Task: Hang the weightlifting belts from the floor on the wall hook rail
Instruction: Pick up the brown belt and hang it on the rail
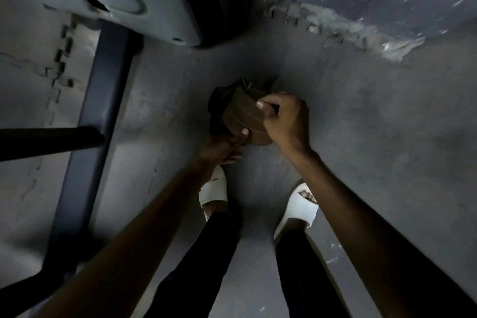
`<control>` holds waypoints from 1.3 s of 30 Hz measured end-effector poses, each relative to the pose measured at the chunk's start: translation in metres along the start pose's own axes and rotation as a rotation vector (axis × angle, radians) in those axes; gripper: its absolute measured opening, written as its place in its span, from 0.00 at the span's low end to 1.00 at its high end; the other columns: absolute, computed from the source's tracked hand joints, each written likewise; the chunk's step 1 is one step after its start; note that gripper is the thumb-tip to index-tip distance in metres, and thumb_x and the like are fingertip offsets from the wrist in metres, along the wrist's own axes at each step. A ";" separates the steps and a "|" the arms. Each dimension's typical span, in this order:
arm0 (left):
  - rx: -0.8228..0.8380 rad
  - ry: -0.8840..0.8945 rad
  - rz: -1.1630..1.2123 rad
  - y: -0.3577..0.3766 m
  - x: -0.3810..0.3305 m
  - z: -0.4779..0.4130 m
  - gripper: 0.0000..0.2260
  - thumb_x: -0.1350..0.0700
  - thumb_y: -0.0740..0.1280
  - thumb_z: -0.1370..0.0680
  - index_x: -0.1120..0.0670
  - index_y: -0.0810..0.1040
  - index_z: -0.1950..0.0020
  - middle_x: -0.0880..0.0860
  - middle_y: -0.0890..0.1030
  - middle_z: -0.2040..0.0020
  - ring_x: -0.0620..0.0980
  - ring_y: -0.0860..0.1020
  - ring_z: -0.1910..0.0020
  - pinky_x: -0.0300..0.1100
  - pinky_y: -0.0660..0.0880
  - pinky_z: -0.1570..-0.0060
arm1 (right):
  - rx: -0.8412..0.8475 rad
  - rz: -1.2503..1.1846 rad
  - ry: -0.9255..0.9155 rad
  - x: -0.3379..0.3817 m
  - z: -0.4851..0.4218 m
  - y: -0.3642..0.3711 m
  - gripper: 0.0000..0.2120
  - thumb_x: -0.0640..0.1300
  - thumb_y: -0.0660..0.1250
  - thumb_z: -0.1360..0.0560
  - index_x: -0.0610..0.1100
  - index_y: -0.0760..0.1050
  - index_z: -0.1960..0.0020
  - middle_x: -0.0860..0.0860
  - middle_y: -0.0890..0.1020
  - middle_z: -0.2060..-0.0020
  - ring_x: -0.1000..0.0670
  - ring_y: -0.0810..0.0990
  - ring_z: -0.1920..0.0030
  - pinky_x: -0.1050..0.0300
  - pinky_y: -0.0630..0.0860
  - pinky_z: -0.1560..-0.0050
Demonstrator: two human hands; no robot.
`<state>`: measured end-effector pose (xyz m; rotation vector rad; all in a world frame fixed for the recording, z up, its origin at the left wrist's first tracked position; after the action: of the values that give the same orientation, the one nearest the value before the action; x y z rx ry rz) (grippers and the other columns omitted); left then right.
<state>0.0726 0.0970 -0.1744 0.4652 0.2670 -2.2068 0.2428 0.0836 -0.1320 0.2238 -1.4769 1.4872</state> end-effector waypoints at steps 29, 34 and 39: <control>0.017 1.105 0.388 0.010 -0.313 0.795 0.07 0.55 0.75 0.26 0.59 0.84 0.53 0.54 0.86 0.63 0.48 0.83 0.66 0.40 0.81 0.67 | -0.040 -0.613 -0.414 0.510 0.330 -0.538 0.13 0.35 0.73 0.24 0.37 0.82 0.40 0.48 0.87 0.53 0.58 0.86 0.57 0.65 0.81 0.57; 0.158 1.290 0.301 -0.011 -0.342 0.930 0.10 0.55 0.74 0.25 0.59 0.85 0.47 0.53 0.87 0.58 0.46 0.84 0.60 0.39 0.82 0.59 | -0.248 -0.629 -0.588 0.623 0.400 -0.605 0.10 0.35 0.73 0.24 0.37 0.82 0.42 0.46 0.87 0.54 0.56 0.86 0.58 0.62 0.82 0.55; 0.222 1.460 0.135 -0.029 -0.342 1.030 0.10 0.54 0.72 0.23 0.57 0.83 0.45 0.51 0.87 0.59 0.43 0.84 0.61 0.35 0.79 0.63 | -0.435 -0.663 -0.676 0.716 0.462 -0.650 0.10 0.40 0.71 0.22 0.37 0.83 0.42 0.45 0.87 0.55 0.56 0.85 0.60 0.61 0.80 0.58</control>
<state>0.0018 0.0007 0.9044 2.0742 0.6951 -1.3741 0.1297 -0.1001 0.9183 0.9126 -1.9478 0.5433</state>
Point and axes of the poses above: each hand's wrist, its own z-axis away from the middle knuckle, its own y-axis out of the palm, x = y × z, the point moved 4 cm from there along -z, towards the middle knuckle
